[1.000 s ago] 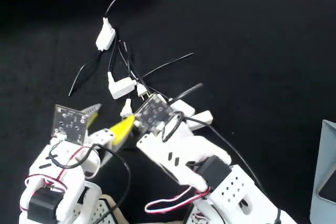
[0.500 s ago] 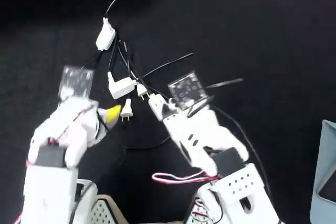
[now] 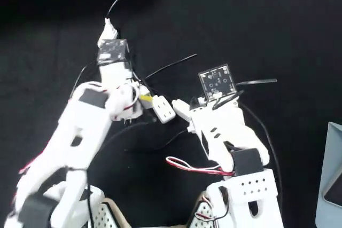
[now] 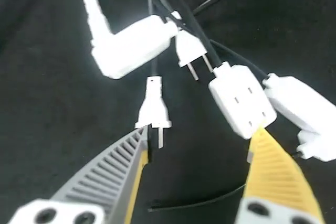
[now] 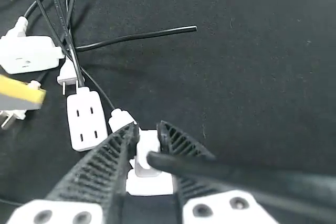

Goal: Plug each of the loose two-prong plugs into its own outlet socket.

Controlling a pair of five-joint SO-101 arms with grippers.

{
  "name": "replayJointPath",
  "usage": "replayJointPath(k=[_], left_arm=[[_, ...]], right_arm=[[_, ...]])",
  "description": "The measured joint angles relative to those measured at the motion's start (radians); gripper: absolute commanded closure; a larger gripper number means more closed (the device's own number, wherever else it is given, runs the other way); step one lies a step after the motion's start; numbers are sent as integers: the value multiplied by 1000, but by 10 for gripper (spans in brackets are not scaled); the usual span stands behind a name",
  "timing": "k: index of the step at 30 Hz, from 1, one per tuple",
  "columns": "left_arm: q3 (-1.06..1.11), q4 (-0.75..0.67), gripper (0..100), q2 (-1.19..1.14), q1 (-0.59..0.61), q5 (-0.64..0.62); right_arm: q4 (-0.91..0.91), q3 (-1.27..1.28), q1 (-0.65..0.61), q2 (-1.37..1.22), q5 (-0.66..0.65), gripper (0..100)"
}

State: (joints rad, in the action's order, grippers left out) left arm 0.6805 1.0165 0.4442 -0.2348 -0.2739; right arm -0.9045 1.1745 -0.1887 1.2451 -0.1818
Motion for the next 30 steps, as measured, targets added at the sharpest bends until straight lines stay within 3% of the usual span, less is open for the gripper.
replayJointPath(k=[10,17,26,30], left_arm=[[-270,-8,700,-423,-78,-140],[-456,-8,701,-689,-80,-169],[-519,-8,701,-784,-83,-169],[-519,84,701,-784,-89,-158]], right_arm=[[-41,0,29,0,-12,987],[-41,0,69,0,-12,987],[-41,0,69,0,-12,987],[-41,0,69,0,-12,987]])
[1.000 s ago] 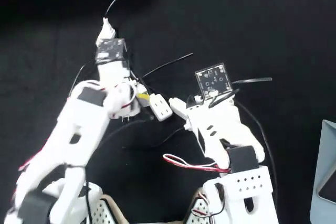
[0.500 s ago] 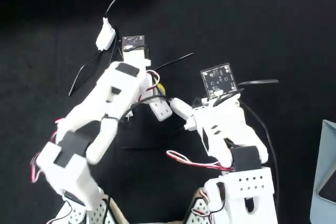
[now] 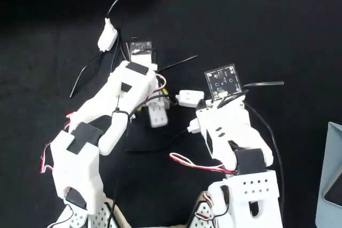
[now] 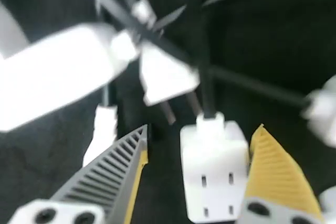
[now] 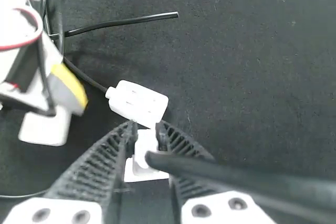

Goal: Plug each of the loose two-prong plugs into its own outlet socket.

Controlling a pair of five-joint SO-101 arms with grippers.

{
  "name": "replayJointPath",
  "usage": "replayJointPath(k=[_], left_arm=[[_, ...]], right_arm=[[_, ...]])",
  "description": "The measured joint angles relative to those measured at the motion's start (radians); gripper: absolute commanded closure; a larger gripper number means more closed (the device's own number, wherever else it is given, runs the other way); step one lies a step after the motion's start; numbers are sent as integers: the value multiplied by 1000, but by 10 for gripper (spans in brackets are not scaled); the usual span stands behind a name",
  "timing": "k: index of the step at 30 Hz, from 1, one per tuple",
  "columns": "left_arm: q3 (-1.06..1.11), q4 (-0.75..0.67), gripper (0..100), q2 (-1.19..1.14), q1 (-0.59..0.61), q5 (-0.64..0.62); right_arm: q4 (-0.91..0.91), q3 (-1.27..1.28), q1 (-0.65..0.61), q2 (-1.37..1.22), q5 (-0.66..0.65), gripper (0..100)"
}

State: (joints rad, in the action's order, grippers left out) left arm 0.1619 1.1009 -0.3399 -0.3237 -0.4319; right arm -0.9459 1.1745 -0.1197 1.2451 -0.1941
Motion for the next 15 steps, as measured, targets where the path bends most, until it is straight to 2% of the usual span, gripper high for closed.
replayJointPath(k=[3,10,15], left_arm=[[-2,78,728,0,0,107],[-2,144,920,0,0,341],[-2,164,943,0,-2,559]], right_arm=[[0,0,0,0,0,987],[0,0,0,0,0,987],[0,0,0,0,0,987]])
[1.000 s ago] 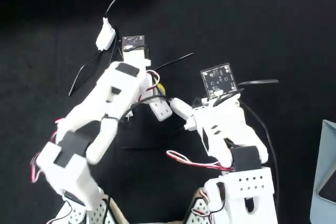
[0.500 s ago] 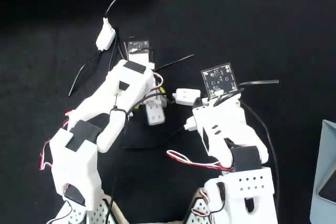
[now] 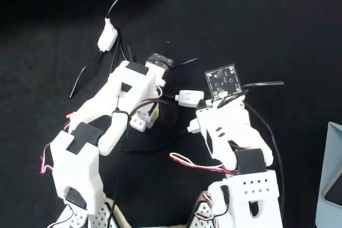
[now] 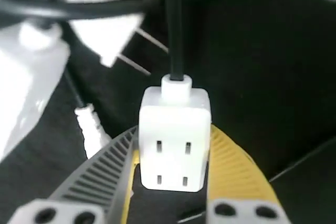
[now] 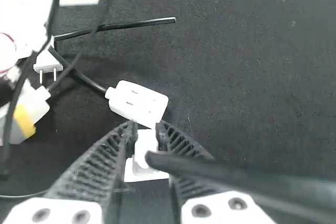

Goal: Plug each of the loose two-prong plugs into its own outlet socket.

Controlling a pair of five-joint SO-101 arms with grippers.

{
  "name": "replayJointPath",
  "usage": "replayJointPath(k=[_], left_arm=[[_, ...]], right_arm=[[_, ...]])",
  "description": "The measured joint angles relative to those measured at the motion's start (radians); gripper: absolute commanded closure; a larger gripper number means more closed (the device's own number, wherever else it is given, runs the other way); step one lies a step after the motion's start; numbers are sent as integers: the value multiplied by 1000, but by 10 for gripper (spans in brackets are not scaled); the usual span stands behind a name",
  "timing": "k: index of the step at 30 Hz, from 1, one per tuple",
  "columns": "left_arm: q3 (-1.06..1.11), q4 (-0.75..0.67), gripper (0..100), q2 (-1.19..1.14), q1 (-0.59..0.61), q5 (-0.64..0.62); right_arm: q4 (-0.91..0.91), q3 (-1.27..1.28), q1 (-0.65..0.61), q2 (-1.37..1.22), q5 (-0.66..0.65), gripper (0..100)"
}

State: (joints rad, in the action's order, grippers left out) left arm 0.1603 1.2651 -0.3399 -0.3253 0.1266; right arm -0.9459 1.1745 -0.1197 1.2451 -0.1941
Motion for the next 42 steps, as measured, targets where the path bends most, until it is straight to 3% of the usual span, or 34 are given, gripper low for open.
replayJointPath(k=[7,11,17,23,33,42], left_arm=[[5,31,943,0,29,239],[34,31,943,8,44,288],[226,-75,934,155,51,422],[477,-204,765,374,100,559],[554,-201,748,623,245,569],[626,-163,751,862,373,443]], right_arm=[[0,0,0,0,0,987],[0,0,0,0,0,987],[0,0,0,0,0,987],[0,0,0,0,0,987],[-3,0,-9,0,0,987],[-43,0,-258,0,69,986]])
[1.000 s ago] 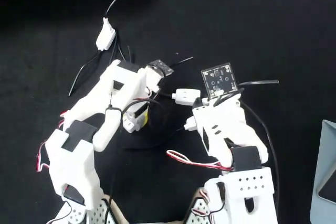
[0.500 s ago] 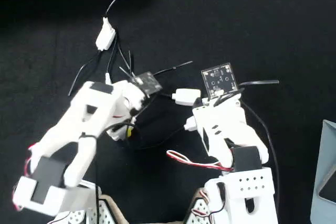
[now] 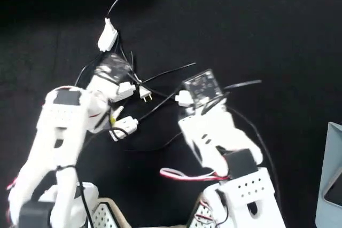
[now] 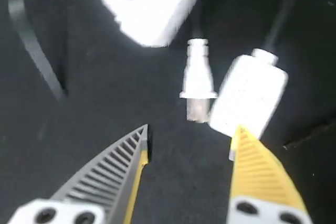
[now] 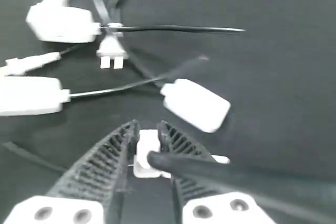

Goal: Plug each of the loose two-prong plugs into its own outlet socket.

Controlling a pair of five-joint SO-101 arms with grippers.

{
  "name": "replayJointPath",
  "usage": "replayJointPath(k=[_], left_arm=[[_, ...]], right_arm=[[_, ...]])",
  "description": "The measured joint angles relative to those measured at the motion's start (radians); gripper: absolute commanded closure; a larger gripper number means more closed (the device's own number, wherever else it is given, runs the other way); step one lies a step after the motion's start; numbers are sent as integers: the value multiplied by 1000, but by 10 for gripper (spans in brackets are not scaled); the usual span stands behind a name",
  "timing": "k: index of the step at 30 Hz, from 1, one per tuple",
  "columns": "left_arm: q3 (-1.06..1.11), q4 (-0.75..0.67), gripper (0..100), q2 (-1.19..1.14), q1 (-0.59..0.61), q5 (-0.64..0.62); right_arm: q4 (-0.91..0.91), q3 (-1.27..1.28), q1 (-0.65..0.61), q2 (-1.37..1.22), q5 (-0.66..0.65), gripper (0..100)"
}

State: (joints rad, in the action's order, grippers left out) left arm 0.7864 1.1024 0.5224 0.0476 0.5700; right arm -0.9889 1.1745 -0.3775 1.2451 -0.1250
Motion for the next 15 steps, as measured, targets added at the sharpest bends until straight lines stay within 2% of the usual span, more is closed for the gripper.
replayJointPath(k=[7,12,15], left_arm=[[114,0,751,219,216,-209],[227,-8,751,356,348,-319],[313,-58,751,431,420,-359]], right_arm=[[66,0,-222,-66,117,986],[226,0,-328,-264,170,986],[321,-12,-367,-384,175,986]])
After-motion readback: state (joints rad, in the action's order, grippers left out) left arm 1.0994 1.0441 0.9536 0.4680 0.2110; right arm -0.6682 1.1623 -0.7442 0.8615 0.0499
